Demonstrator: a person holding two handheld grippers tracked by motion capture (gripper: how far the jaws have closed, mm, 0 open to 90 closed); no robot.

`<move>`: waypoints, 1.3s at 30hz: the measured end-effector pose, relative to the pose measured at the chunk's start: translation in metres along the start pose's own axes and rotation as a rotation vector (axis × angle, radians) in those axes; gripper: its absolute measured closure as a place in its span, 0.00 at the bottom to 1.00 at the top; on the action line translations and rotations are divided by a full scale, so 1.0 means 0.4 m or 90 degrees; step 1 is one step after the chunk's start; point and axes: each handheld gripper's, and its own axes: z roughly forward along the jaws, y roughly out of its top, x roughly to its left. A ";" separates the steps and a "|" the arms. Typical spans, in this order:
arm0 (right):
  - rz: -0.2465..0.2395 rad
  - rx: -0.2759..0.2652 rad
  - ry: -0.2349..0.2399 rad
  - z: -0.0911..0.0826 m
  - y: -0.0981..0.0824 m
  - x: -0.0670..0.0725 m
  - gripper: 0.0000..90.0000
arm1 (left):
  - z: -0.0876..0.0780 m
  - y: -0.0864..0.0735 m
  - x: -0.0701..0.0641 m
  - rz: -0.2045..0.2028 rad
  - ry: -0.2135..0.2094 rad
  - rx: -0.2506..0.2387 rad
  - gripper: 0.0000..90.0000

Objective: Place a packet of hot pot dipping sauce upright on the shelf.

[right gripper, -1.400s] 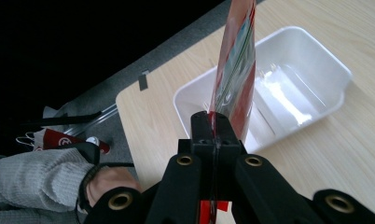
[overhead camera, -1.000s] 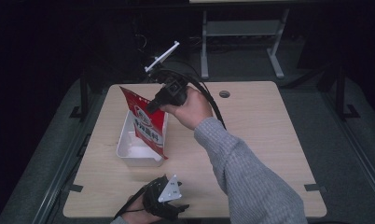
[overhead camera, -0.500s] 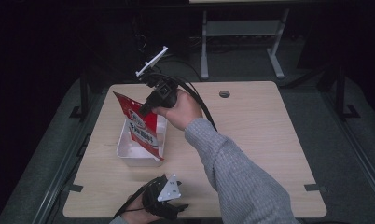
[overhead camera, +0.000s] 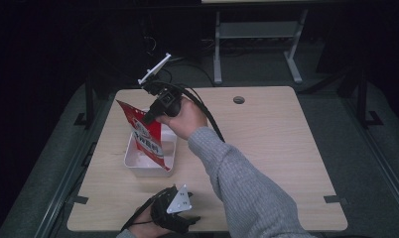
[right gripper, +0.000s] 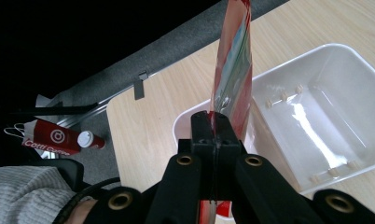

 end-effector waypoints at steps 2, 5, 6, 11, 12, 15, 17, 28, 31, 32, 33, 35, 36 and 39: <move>-0.001 0.002 -0.002 0.008 0.001 0.001 1.00 | 0.000 0.000 -0.001 -0.002 0.000 -0.002 0.32; 0.000 0.004 -0.001 0.022 -0.003 -0.001 1.00 | -0.001 0.000 0.000 0.003 0.000 0.000 0.32; 0.001 0.009 -0.003 0.029 -0.005 -0.003 1.00 | -0.001 0.000 0.000 0.002 0.000 0.000 0.32; 0.006 0.013 -0.004 0.045 -0.013 -0.011 1.00 | -0.001 0.000 0.000 0.001 0.000 0.000 0.32; 0.006 0.013 -0.004 0.045 -0.013 -0.011 1.00 | -0.001 0.000 0.000 0.001 0.000 0.000 0.32; 0.007 0.012 -0.002 0.052 -0.015 -0.013 1.00 | -0.001 0.000 0.000 0.001 0.000 0.000 0.32; 0.008 0.014 0.002 0.054 -0.018 -0.013 1.00 | -0.001 0.001 0.000 0.002 0.000 0.001 0.32; 0.010 0.021 0.018 0.056 -0.032 -0.015 0.99 | 0.000 0.001 0.000 0.001 0.001 0.001 0.32; 0.007 0.027 0.023 0.055 -0.040 -0.017 0.99 | 0.000 0.000 0.000 -0.001 0.002 0.001 0.32; 0.007 0.027 0.023 0.055 -0.040 -0.017 0.99 | 0.000 0.000 0.000 -0.001 0.002 0.001 0.32; 0.006 0.030 0.021 0.053 -0.044 -0.018 0.99 | 0.000 0.001 0.000 -0.001 0.002 0.001 0.32; 0.008 0.035 0.024 0.053 -0.047 -0.018 0.99 | 0.000 0.001 0.000 -0.001 0.002 0.000 0.32; 0.008 0.038 0.024 0.053 -0.050 -0.019 0.99 | 0.000 0.001 0.001 -0.001 0.002 0.000 0.32; 0.007 0.043 0.019 0.051 -0.056 -0.018 0.99 | 0.000 0.001 0.001 -0.002 0.003 0.000 0.32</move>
